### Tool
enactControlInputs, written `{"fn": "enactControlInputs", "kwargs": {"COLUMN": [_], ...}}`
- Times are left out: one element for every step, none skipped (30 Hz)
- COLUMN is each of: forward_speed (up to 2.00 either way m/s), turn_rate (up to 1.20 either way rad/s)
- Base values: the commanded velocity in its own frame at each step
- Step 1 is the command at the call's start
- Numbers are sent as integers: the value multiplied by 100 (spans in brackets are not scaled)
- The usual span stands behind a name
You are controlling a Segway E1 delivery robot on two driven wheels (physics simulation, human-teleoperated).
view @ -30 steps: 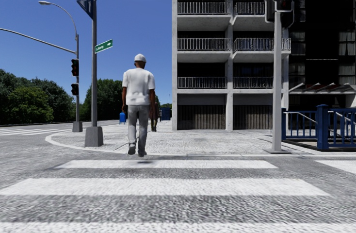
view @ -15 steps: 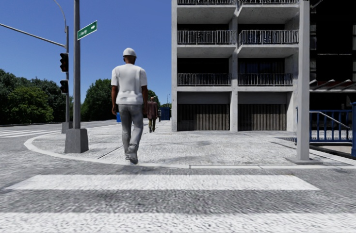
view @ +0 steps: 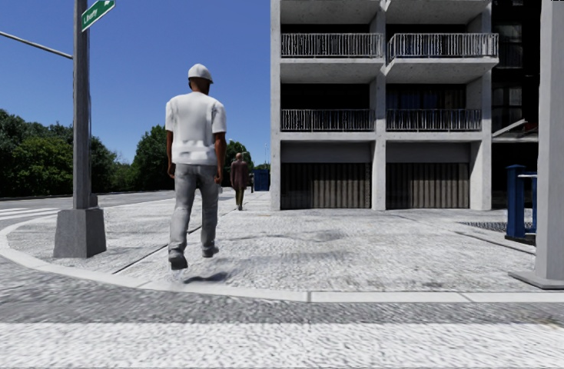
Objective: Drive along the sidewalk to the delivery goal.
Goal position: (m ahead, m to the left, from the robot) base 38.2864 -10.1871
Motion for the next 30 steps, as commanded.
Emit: {"fn": "enactControlInputs", "kwargs": {"forward_speed": [128,125,124,124,123,123,123,123,122,122,122,122,122,122,122,122,122,122,122,122,121,121,121,121,121,121,121,121,121,121], "turn_rate": [0,0,0,0,0,0,0,0,0,0,0,0,0,0,0,0,0,0,0,0,0,0,0,0,0,0,0,0,0,0]}}
